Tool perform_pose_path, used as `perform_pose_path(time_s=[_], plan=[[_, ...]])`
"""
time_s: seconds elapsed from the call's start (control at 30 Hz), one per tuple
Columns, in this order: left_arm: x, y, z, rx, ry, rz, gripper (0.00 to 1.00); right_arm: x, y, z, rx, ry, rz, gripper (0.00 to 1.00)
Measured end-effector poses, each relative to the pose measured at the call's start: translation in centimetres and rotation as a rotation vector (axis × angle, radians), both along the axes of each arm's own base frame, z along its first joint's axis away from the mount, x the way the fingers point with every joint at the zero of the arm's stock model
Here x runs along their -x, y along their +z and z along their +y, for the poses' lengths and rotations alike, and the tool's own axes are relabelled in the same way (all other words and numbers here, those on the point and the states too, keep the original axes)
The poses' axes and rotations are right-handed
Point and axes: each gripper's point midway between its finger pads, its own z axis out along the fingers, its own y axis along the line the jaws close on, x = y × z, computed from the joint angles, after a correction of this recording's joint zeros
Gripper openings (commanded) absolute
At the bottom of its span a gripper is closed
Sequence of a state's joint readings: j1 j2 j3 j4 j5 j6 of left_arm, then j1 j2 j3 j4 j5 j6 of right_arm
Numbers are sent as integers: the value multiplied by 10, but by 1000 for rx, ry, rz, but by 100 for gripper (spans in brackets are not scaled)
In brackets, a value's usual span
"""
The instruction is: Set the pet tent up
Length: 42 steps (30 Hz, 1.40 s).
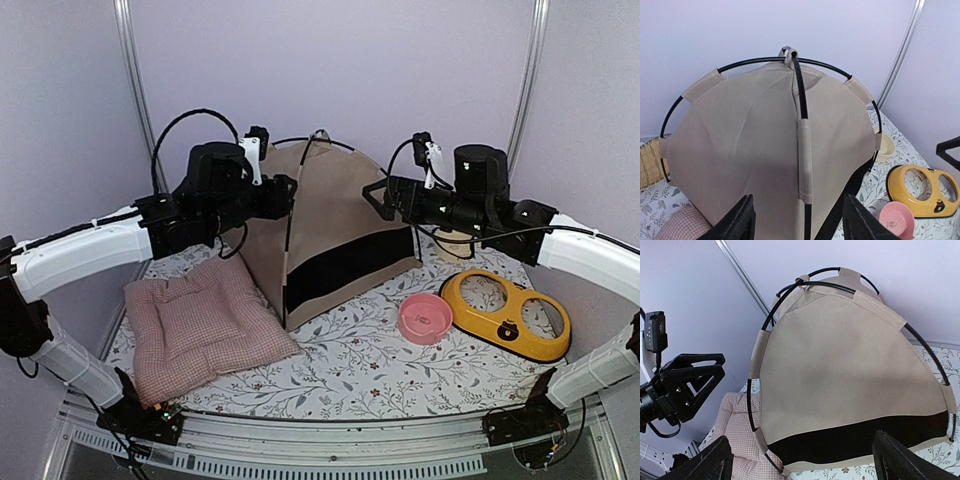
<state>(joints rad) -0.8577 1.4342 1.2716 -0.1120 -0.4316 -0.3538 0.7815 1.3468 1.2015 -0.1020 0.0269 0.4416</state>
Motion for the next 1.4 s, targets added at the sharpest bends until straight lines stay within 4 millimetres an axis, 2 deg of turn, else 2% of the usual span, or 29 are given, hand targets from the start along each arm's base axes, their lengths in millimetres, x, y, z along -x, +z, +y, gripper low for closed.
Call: perform_pose_path(time_s=[0.17, 0.3, 0.4, 0.5, 0.7, 0.87, 1.03, 1.13, 1.23, 1.3, 1.4], plan=[[-19, -6, -13, -82, 5, 21, 53, 2, 12, -20, 12, -62, -42, 99], [-34, -15, -20, -144, 7, 37, 44, 2, 19, -29, 20, -93, -68, 99], [-46, -22, -24, -185, 13, 45, 24, 2, 20, -33, 29, -108, -74, 99], [-58, -29, -25, -221, 24, 48, 0, 3, 19, -37, 40, -120, -74, 99], [-71, -20, -22, -269, 28, 0, 0, 5, 22, -46, 57, -142, -85, 99], [-72, 6, -29, -328, -49, -127, 0, 9, 28, -56, 78, -165, -102, 99], [-63, 51, -32, -354, -178, -287, 0, 20, 62, -74, 42, -196, -169, 99], [-63, 80, -19, -354, -252, -376, 0, 35, 93, -93, -10, -218, -238, 99], [-69, 99, 0, -337, -322, -428, 0, 51, 122, -112, -63, -239, -312, 99], [-74, 107, 20, -324, -372, -454, 0, 61, 139, -123, -92, -247, -361, 99], [-70, 113, 36, -307, -476, -474, 0, 73, 158, -140, -113, -273, -425, 99]])
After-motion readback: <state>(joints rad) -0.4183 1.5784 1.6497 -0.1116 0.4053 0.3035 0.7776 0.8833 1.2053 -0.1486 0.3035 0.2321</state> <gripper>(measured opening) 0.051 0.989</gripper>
